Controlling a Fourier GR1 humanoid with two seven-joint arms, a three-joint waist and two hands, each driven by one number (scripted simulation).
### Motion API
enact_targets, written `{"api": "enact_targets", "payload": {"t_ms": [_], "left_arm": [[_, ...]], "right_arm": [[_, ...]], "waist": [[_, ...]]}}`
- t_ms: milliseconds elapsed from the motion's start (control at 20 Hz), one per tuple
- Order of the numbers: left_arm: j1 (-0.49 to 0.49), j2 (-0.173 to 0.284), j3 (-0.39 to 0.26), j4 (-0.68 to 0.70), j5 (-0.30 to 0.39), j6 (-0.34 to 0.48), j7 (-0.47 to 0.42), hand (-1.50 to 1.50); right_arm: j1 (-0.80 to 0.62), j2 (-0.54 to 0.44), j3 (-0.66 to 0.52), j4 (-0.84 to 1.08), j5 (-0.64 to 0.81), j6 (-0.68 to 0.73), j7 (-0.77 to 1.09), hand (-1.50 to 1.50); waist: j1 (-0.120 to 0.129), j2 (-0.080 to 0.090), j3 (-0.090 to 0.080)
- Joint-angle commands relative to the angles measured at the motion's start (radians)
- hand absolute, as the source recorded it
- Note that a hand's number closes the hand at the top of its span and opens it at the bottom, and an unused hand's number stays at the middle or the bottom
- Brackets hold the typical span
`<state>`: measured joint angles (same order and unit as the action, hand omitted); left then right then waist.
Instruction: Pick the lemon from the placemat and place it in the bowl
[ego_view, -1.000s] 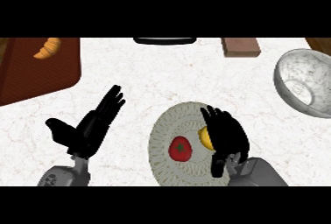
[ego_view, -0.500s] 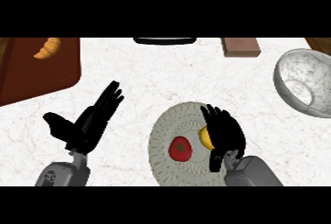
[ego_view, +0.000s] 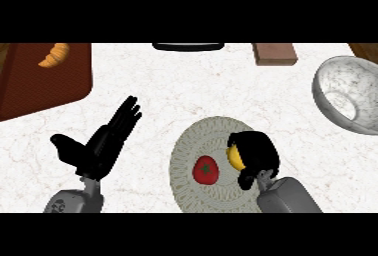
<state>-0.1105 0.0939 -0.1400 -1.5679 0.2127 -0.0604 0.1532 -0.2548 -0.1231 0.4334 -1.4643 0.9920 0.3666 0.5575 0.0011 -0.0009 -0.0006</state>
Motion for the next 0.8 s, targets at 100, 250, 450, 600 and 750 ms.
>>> {"api": "enact_targets", "payload": {"t_ms": [100,250,450,600,750], "left_arm": [[-0.045,-0.034,0.007,0.057,-0.032,0.006,0.000,0.00],[-0.045,-0.028,0.016,0.002,-0.018,-0.011,0.047,0.00],[-0.050,0.001,0.068,-0.008,0.006,-0.032,0.067,0.00],[0.015,-0.024,0.032,-0.013,-0.014,-0.015,0.022,0.00],[0.028,-0.033,0.024,-0.023,-0.022,-0.002,0.018,0.00]], "right_arm": [[-0.045,0.024,-0.007,0.152,0.066,-0.093,-0.132,1.50],[-0.068,0.072,-0.019,0.159,0.088,-0.082,-0.119,1.50],[-0.021,0.075,0.020,0.058,0.140,-0.048,-0.079,1.50],[0.165,-0.209,-0.014,-0.070,0.044,-0.071,-0.372,1.50],[0.279,-0.421,-0.029,-0.163,-0.004,-0.058,-0.577,1.50]], "waist": [[0.001,0.002,0.001],[0.002,0.001,0.001],[0.000,0.000,0.001],[-0.013,-0.002,0.001],[-0.039,-0.008,0.001]]}}
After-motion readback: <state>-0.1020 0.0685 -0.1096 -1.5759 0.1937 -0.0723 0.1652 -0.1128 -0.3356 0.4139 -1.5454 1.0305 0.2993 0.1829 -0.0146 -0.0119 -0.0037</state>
